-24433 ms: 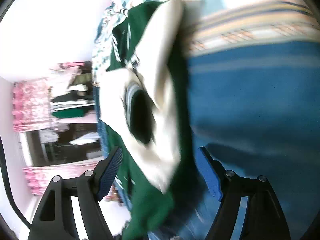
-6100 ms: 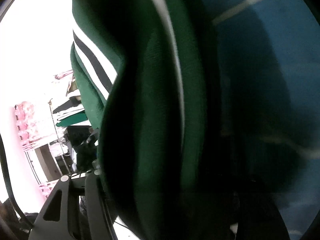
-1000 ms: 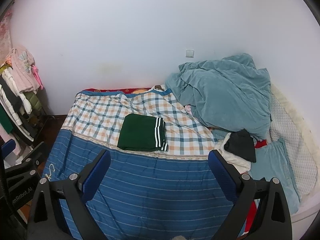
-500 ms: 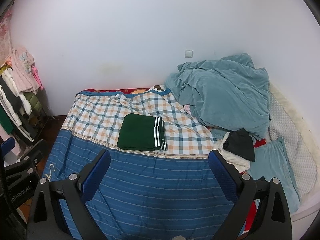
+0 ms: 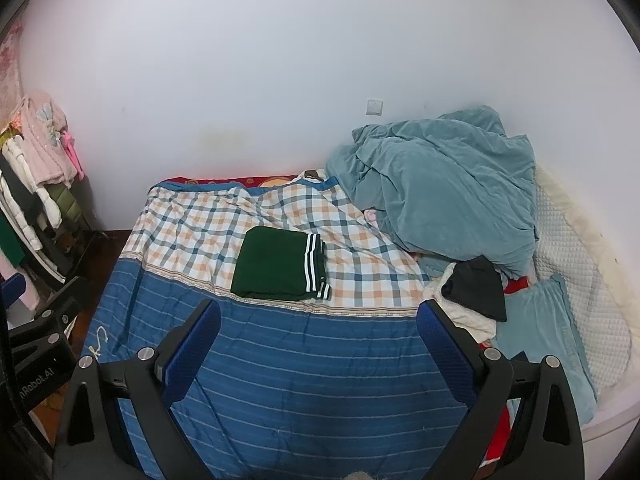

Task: Fold large clothes

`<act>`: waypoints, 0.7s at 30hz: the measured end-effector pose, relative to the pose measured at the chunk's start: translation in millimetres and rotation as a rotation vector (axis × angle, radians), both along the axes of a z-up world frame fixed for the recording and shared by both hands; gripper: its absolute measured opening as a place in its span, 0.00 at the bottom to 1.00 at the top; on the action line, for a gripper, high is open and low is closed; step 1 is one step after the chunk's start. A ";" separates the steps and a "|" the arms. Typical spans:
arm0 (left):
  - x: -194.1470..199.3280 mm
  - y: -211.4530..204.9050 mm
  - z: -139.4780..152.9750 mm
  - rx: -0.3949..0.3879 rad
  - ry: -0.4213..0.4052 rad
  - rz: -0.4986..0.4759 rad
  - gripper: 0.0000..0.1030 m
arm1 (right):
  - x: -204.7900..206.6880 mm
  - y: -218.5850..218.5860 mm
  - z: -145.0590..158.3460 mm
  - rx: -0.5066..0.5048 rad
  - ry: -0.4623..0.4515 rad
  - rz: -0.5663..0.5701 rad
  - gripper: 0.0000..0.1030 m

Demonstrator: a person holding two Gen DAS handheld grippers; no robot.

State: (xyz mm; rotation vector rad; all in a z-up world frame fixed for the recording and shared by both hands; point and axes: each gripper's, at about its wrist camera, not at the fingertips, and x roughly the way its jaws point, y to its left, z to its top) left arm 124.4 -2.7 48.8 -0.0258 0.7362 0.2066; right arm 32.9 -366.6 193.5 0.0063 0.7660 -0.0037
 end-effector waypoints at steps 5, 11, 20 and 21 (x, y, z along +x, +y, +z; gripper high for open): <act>-1.4 0.9 0.1 0.005 -0.008 0.003 1.00 | -2.0 -0.6 0.9 0.000 -0.002 -0.003 0.97; -2.3 1.4 1.0 0.006 -0.009 0.003 1.00 | -1.9 -1.3 3.4 -0.006 -0.005 -0.003 0.97; -2.4 -0.4 4.3 0.004 -0.008 -0.002 1.00 | -2.2 -2.8 9.1 -0.009 -0.009 -0.004 0.97; -2.3 -0.8 4.0 0.005 -0.008 -0.001 1.00 | -2.7 -2.7 8.8 -0.008 -0.008 -0.004 0.97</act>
